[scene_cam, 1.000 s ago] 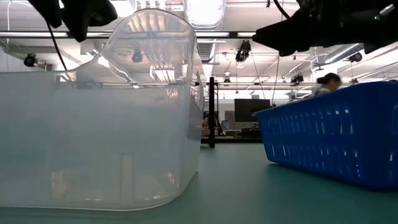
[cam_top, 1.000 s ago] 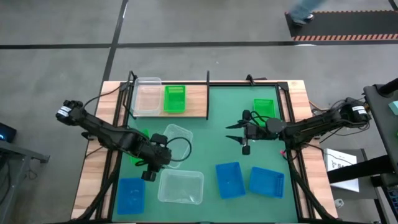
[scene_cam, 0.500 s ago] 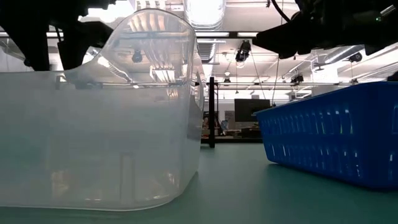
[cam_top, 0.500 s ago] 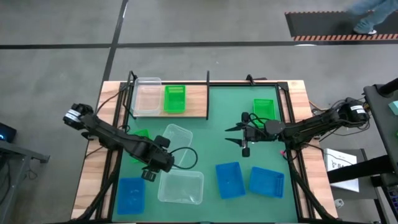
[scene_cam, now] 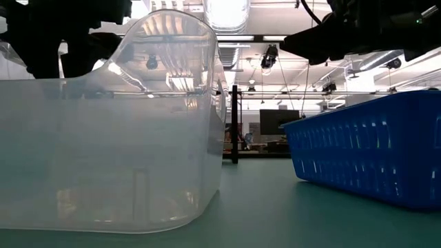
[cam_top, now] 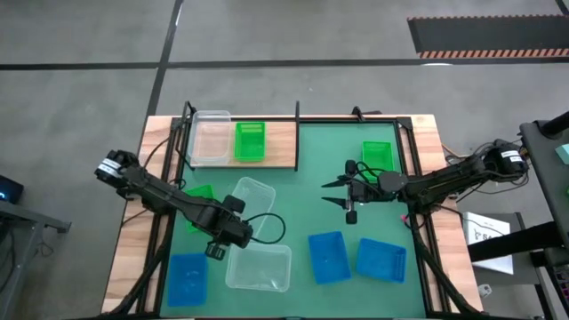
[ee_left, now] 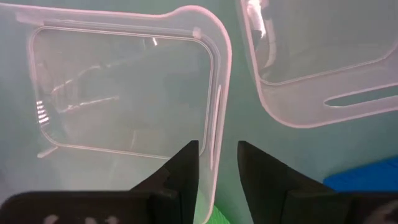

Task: Stack baskets on shelf by color
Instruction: Stack the top transparent bin on top of the other transparent bin on the shelf

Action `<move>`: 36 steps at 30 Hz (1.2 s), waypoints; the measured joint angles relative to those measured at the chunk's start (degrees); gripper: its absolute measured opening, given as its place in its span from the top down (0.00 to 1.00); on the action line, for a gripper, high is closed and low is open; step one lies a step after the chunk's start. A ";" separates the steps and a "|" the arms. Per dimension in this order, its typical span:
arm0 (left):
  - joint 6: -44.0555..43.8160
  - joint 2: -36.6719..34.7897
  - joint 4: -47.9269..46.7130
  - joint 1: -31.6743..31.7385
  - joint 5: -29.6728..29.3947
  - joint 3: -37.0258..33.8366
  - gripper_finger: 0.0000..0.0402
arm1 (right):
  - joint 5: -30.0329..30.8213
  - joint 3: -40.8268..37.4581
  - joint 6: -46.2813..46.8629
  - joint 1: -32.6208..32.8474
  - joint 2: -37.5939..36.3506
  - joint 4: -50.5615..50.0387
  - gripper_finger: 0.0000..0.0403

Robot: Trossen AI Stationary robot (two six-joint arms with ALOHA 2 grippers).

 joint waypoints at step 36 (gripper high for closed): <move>1.56 -0.06 8.76 0.00 0.10 -6.29 0.99 | -0.01 0.00 -0.04 0.00 0.00 -0.02 0.63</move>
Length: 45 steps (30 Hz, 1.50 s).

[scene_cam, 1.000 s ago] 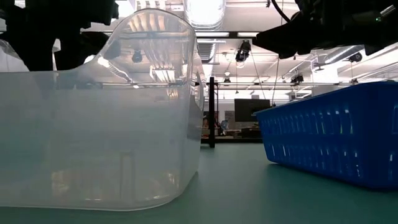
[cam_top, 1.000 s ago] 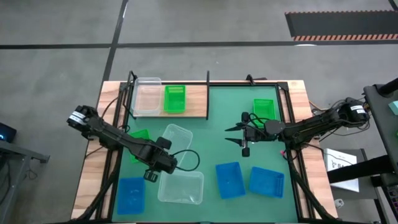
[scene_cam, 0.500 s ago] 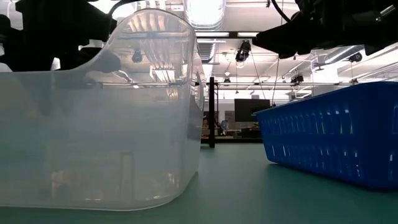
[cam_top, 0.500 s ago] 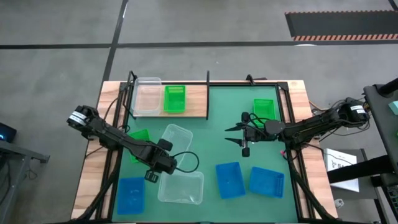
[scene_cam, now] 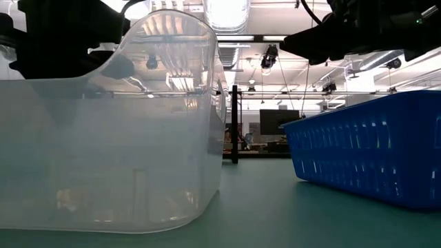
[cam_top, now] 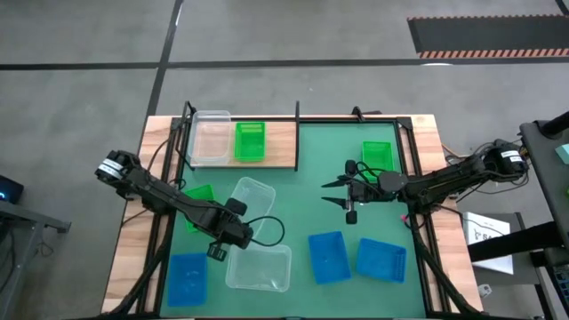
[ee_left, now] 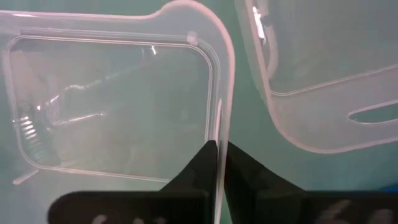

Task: Stack baskets on shelf by color
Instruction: Stack the top transparent bin on top of the other transparent bin on the shelf

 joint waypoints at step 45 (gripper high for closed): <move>9.81 -13.70 -37.70 20.62 -29.77 27.89 1.00 | -0.05 0.00 0.44 -0.01 0.00 0.00 0.63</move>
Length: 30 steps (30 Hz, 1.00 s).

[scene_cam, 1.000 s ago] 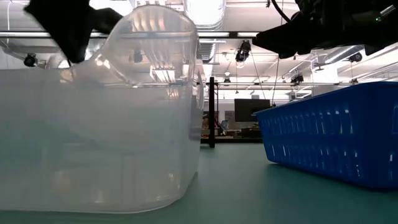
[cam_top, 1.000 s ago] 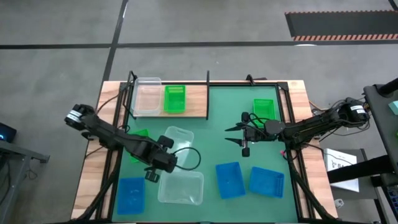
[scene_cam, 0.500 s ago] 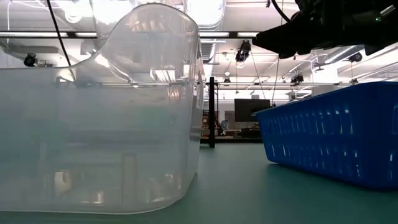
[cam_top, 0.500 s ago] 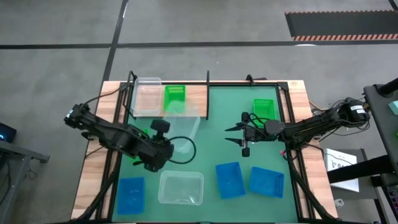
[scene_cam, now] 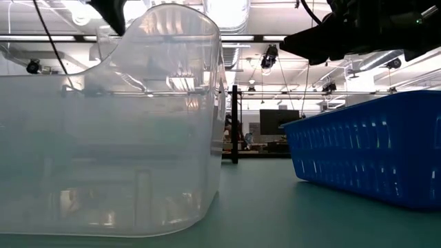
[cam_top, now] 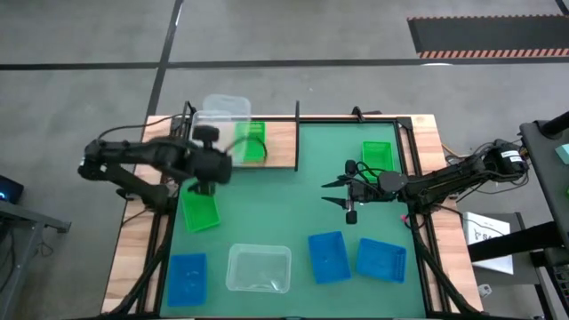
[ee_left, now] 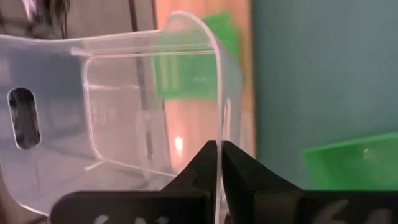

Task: Stack baskets on shelf by color
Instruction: Stack the top transparent bin on top of the other transparent bin on the shelf

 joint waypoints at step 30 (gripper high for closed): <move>20.16 -10.16 11.53 23.34 10.36 -17.24 1.00 | -0.26 0.00 0.17 0.01 0.02 0.01 0.63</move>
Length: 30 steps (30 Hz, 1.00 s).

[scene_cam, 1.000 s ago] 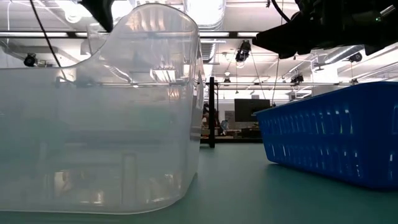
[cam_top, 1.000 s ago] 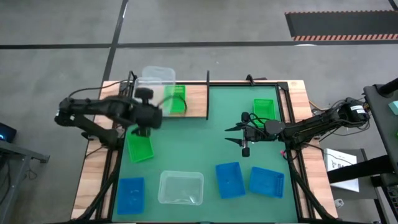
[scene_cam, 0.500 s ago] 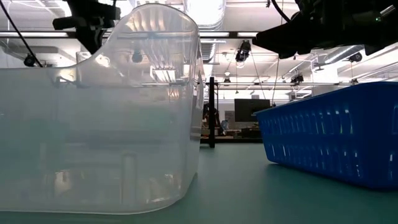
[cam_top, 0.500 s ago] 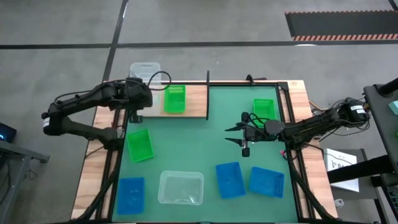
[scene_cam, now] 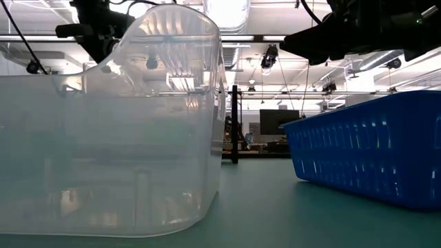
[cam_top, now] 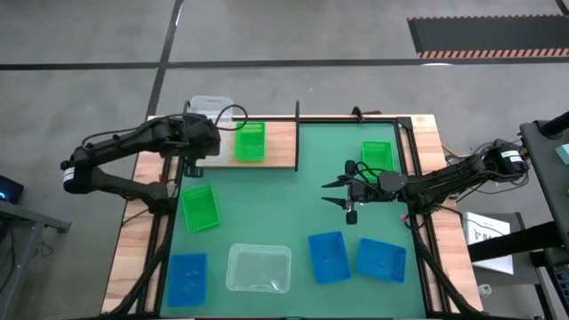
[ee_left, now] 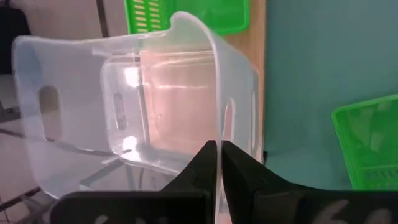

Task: Stack baskets on shelf by color
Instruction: Stack the top transparent bin on top of the other transparent bin on the shelf

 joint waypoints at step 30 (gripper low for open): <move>-0.60 0.13 0.56 2.29 0.41 -2.10 1.00 | 0.02 0.00 0.42 0.00 0.00 -0.12 0.63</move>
